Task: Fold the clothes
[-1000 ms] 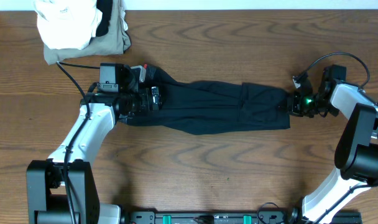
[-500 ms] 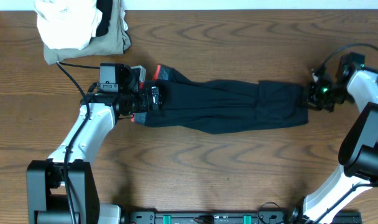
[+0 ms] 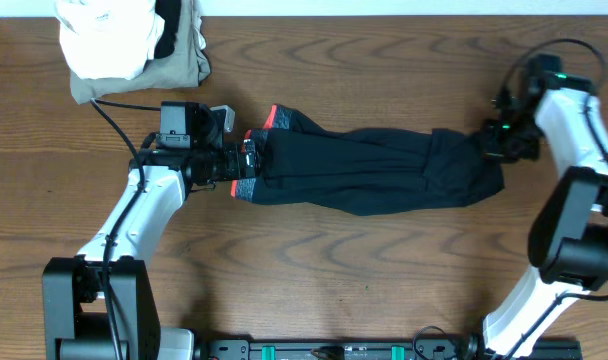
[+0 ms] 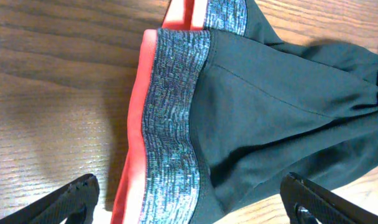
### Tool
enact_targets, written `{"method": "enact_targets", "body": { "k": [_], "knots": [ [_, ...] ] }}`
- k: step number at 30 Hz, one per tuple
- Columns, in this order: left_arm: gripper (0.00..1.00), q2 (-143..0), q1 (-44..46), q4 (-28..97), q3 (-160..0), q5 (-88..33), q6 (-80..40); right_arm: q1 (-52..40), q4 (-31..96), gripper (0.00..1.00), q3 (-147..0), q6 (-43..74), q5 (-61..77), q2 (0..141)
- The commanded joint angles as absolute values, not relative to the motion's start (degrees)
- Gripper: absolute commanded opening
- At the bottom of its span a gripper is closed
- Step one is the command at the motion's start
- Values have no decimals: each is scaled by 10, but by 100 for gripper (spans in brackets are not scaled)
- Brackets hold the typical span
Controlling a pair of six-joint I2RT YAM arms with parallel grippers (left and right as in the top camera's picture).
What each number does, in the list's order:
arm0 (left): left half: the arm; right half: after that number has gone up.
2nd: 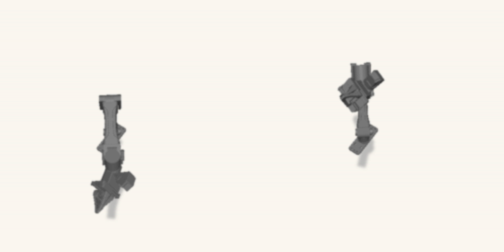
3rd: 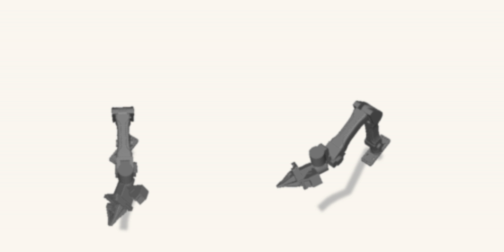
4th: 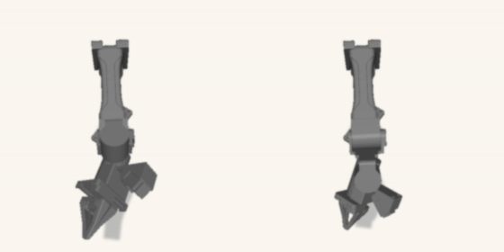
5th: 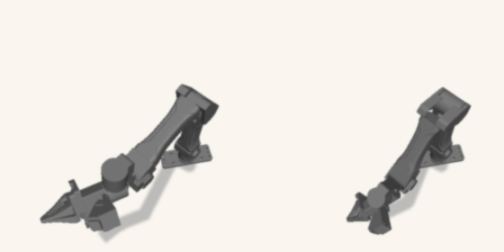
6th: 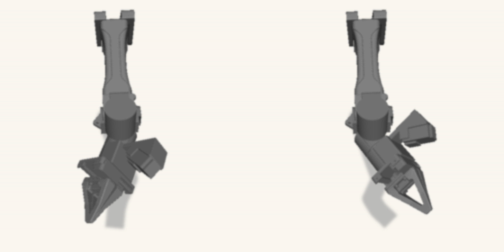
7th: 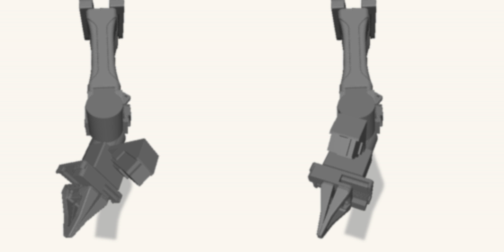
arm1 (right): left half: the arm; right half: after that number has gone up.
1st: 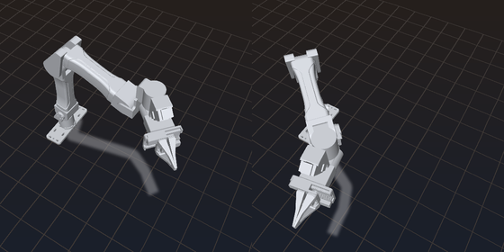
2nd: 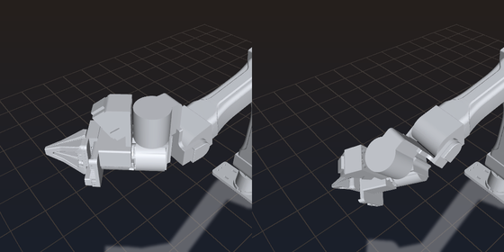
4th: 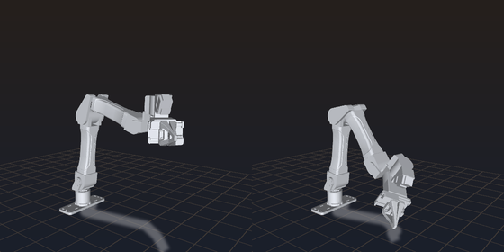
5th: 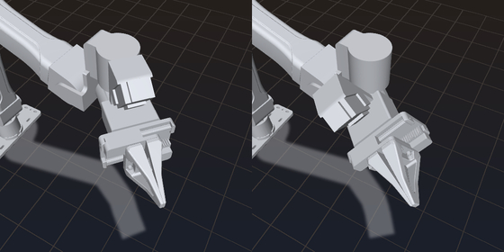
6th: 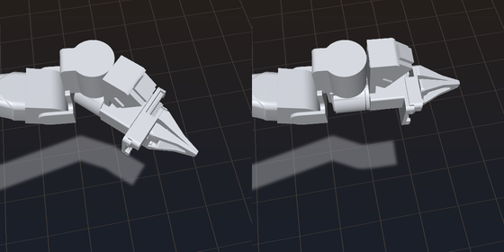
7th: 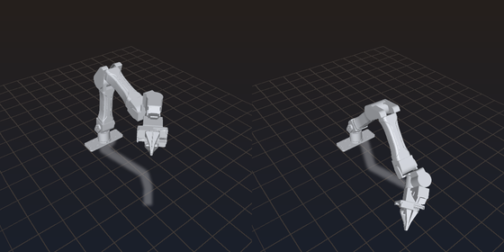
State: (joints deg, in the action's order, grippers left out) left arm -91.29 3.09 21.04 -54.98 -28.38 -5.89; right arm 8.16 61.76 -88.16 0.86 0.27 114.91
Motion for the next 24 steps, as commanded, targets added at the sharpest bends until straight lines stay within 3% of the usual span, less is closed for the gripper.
{"method": "enact_targets", "body": {
  "k": [1, 10, 24],
  "knots": [
    [95, -905, 28, 211, -546, -289, -49, 20, 620, 1, -892, 37, -69, 1150],
    [95, -905, 28, 211, -546, -289, -49, -110, 617, 1, -892, 95, -97, 1150],
    [95, -905, 28, 211, -546, -289, -49, -143, 676, 1, -958, 142, -120, 1150]
  ]
}}
